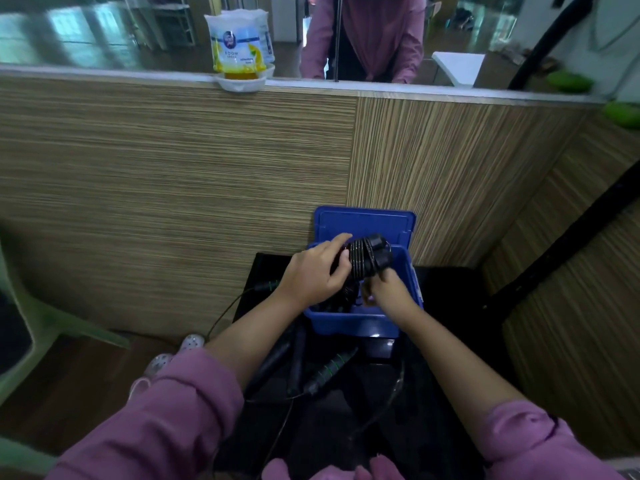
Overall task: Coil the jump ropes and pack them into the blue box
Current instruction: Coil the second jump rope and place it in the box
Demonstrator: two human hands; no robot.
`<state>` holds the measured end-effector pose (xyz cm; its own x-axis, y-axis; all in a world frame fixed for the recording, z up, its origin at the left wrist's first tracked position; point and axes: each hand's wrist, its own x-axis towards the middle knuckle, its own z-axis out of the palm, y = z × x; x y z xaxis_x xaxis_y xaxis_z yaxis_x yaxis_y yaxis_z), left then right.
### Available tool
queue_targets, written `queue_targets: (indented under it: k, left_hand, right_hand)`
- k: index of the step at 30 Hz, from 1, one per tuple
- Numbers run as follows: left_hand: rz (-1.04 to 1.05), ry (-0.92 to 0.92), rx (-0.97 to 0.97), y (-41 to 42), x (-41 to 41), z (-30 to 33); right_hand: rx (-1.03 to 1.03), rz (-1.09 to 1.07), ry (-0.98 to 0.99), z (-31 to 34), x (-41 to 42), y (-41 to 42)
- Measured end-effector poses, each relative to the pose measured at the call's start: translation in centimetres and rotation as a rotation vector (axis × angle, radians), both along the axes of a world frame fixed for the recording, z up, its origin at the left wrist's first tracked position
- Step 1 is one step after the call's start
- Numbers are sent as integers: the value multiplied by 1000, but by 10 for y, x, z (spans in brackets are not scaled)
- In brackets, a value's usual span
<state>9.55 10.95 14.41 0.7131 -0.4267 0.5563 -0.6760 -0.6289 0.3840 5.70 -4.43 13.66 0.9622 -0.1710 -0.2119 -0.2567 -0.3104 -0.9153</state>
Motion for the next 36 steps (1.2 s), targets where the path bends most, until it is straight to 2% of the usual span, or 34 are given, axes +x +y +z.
queue_targets:
  k: [2, 5, 10, 14, 18, 21, 28, 32, 36]
  left_hand:
    - [49, 31, 5, -1, -1, 1]
    - [179, 111, -56, -1, 5, 2]
    - [333, 145, -38, -4, 14, 6]
    - [527, 270, -139, 10, 38, 13]
    - [540, 253, 50, 33, 51, -3]
    - [539, 253, 98, 43, 52, -20]
    - [444, 161, 282, 44, 43, -39]
    - [214, -55, 384, 43, 34, -51]
    - [-71, -143, 377, 35, 25, -58]
  right_hand:
    - [-65, 4, 4, 3, -6, 11]
    - [-130, 120, 52, -1, -15, 23]
    - [-90, 148, 108, 3, -20, 33]
    - [-445, 368, 13, -11, -37, 41]
    - [-475, 332, -43, -16, -40, 43]
    - [-482, 310, -93, -14, -38, 37]
    - [-525, 364, -185, 5, -25, 31]
    - [-533, 406, -225, 21, -17, 21]
    - [-571, 419, -232, 28, -3, 5]
